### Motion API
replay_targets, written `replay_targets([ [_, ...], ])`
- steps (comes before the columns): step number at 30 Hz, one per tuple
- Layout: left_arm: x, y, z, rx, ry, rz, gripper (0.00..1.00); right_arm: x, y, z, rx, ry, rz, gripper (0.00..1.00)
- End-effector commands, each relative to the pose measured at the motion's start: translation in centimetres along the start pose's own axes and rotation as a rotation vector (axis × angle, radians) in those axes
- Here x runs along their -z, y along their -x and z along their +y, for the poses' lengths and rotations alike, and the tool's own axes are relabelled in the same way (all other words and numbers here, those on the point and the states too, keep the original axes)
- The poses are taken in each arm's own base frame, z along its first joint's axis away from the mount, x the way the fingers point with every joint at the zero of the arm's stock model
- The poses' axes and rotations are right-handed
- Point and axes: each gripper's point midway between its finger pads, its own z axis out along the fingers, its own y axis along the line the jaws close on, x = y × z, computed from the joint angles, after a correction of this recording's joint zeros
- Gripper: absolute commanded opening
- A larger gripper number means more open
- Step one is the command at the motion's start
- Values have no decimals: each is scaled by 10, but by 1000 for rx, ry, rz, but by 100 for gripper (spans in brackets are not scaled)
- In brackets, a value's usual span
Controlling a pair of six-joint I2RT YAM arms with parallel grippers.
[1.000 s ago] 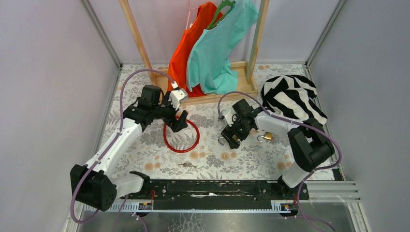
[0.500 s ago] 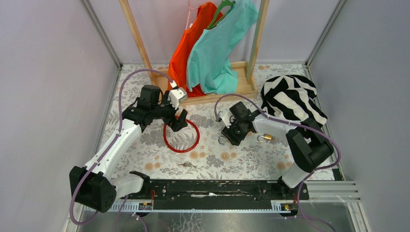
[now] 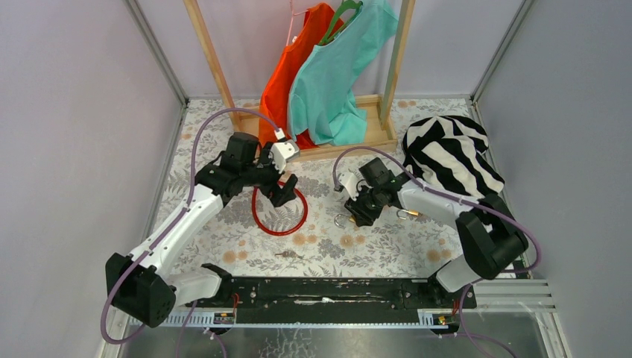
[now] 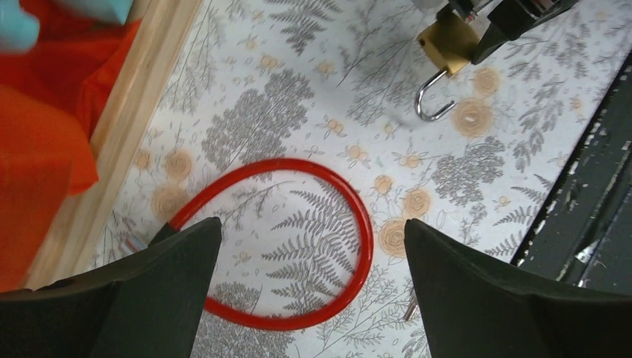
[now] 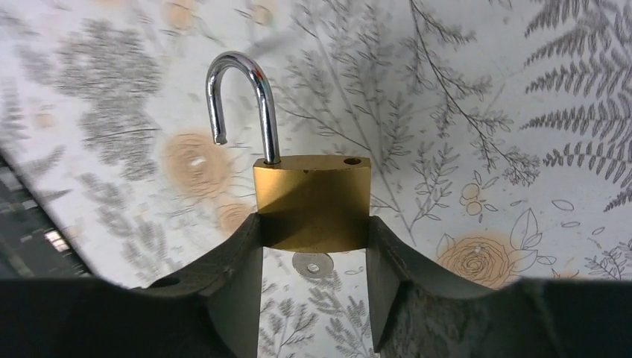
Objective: Lock with the key
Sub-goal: Pick up the lock from the center of the board, then lock the lock.
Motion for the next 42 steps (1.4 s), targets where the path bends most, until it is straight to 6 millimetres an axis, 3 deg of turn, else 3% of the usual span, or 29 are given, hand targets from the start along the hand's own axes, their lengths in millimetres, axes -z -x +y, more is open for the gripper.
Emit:
replay_targets([
  [1,6,32,-23,-104,-115,-67,99,50,62,19,88,141,-210,0],
  [4,12,51,-47,-95,-219,-120,97,74,82,29,112,210,-251,0],
  [7,12,62,-58,-85,-260,-134,95,94,101,38,120,264,-286,0],
  [16,0,67,-83,-62,-379,-159,89,139,137,62,106,394,-362,0],
  [23,-5,70,-96,-35,-460,-156,72,141,130,72,91,454,-340,0],
  [35,-7,54,-110,-38,-543,-160,40,146,135,78,52,510,-378,0],
  [42,-8,58,-113,-60,-566,-174,31,142,134,83,18,581,-368,0],
])
